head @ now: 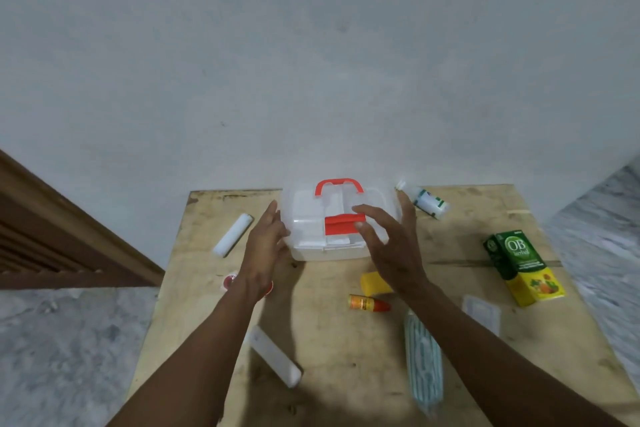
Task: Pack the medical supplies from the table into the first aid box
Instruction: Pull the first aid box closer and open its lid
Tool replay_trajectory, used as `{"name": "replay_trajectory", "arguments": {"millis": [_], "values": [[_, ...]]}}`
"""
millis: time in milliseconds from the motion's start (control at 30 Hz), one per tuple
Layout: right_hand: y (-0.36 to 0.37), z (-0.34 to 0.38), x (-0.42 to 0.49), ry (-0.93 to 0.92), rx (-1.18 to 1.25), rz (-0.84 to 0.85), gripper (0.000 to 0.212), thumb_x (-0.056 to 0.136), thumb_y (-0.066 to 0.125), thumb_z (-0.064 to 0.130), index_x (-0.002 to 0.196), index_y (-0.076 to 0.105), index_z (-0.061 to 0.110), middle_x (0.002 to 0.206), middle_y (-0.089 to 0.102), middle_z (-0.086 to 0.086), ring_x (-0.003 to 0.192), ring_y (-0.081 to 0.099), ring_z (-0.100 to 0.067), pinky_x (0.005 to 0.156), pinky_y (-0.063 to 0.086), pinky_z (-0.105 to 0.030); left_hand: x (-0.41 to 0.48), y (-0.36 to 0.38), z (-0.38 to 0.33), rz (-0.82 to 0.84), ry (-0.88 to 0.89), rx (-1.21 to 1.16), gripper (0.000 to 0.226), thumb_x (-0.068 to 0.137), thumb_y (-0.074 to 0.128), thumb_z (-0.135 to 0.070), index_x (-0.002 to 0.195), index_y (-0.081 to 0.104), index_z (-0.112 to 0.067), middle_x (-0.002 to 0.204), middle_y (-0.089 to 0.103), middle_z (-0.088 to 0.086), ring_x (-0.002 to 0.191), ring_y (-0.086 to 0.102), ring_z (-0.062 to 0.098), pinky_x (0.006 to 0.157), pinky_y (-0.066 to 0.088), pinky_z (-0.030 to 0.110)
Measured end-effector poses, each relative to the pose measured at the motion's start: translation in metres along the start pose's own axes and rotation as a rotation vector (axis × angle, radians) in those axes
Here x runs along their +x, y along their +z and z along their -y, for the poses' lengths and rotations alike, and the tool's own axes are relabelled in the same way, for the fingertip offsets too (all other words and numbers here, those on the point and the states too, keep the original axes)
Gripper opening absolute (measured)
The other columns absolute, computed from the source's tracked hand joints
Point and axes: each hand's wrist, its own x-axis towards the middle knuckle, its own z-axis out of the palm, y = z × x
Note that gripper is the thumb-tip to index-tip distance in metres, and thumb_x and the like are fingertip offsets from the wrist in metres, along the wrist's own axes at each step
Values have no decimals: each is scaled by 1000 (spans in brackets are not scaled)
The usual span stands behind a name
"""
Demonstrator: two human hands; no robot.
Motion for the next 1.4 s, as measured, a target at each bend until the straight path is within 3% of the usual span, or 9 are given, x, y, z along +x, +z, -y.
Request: {"name": "replay_trajectory", "arguments": {"millis": [100, 267, 367, 500, 800, 967, 1100, 1267, 1400], "values": [[-5, 15, 10, 57, 36, -36, 18, 91, 61, 33, 108, 67, 38, 155, 28, -10, 147, 12, -13, 117, 21, -37, -5, -1, 4, 38, 70, 139, 61, 84, 42, 6, 128, 61, -32, 114, 71, -7, 97, 65, 5, 81, 53, 28], [-8, 41, 48, -54, -15, -218, 21, 86, 60, 33, 103, 69, 25, 120, 65, -8, 129, 45, -29, 106, 36, -43, 1, -2, 16, -16, 112, 270, 67, 87, 70, -14, 140, 42, -43, 112, 62, -38, 102, 60, -14, 71, 49, 6], [-14, 52, 76, -100, -55, -287, 19, 87, 64, 32, 104, 70, 25, 115, 66, -5, 122, 51, -26, 102, 39, -39, 5, -4, 18, -15, 123, 322, 74, 85, 73, -14, 146, 38, -38, 120, 59, -31, 104, 56, -16, 77, 47, 3], [-22, 64, 113, -122, -224, -332, 19, 90, 65, 35, 108, 70, 32, 109, 59, -4, 108, 51, -24, 89, 46, -38, 11, -10, 22, -6, 110, 396, 79, 82, 76, -19, 148, 37, -37, 133, 59, -20, 118, 57, -3, 91, 48, 18], [-27, 55, 153, -427, -430, -187, 27, 91, 55, 16, 113, 70, 15, 102, 66, -9, 97, 58, -32, 79, 50, -45, 14, -10, 23, -15, 110, 456, 80, 85, 74, -20, 152, 32, -28, 131, 61, -12, 116, 60, 6, 69, 43, -3], [-27, 35, 160, -612, -564, -180, 37, 83, 58, 14, 119, 68, 12, 101, 65, -10, 87, 57, -33, 66, 53, -44, 14, -11, 24, -6, 103, 441, 76, 84, 76, -20, 150, 38, -27, 133, 50, -26, 118, 59, 3, 73, 45, -1], [-29, 37, 157, -611, -591, -151, 42, 84, 60, 29, 122, 66, 10, 105, 65, -10, 92, 57, -32, 67, 53, -41, 15, -12, 24, -15, 99, 442, 78, 83, 76, -20, 151, 36, -26, 127, 47, -31, 115, 54, -3, 74, 46, 0], [-31, 35, 155, -577, -675, -145, 43, 85, 64, 17, 127, 61, 8, 109, 65, -13, 95, 59, -36, 68, 55, -43, 20, -13, 26, 3, 79, 458, 79, 84, 76, -20, 151, 35, -23, 118, 42, -46, 119, 53, -2, 88, 48, 13], [-33, 32, 145, -585, -662, -82, 61, 80, 65, 14, 139, 49, 5, 127, 57, -21, 111, 56, -40, 89, 50, -49, 23, -16, 27, 50, 76, 490, 79, 83, 76, -25, 151, 36, -28, 136, 55, -23, 121, 56, 2, 104, 47, 33]]}}
